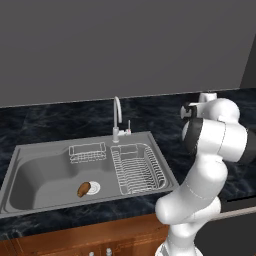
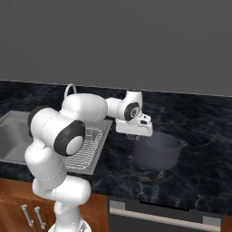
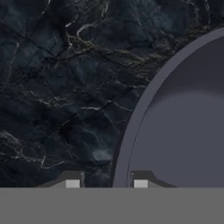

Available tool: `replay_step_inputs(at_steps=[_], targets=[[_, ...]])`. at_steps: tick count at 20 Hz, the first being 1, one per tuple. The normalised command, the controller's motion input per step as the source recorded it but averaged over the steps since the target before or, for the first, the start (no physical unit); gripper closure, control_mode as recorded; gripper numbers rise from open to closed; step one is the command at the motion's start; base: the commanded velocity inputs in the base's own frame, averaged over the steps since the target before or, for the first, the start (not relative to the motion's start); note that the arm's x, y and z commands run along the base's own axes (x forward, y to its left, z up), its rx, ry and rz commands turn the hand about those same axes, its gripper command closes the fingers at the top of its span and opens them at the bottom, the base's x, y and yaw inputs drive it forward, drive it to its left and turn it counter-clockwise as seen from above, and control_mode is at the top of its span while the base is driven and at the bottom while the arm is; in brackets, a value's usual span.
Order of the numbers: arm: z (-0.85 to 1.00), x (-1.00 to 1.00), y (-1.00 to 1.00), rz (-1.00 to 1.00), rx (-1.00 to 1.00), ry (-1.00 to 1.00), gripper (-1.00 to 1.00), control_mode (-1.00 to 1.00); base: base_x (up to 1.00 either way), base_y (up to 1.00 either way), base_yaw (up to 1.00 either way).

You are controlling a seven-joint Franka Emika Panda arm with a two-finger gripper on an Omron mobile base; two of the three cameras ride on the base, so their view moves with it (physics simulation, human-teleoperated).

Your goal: Dump the potato from the pot into the sink. Then turn on the water and wash the potato. Then turn off the water and put the potato back in the pot.

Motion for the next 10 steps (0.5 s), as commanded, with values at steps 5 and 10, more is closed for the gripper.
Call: replay_step_inputs(at_steps=[5, 10], targets=[[-0.17, -0.47, 0.00, -0.05, 0.02, -0.01, -1.00, -1.00, 0.00, 0.00, 0.00], [0.04, -0.58, 0.04, -0.08, 0.00, -0.12, -1.00, -1.00, 0.00, 0.00, 0.00]])
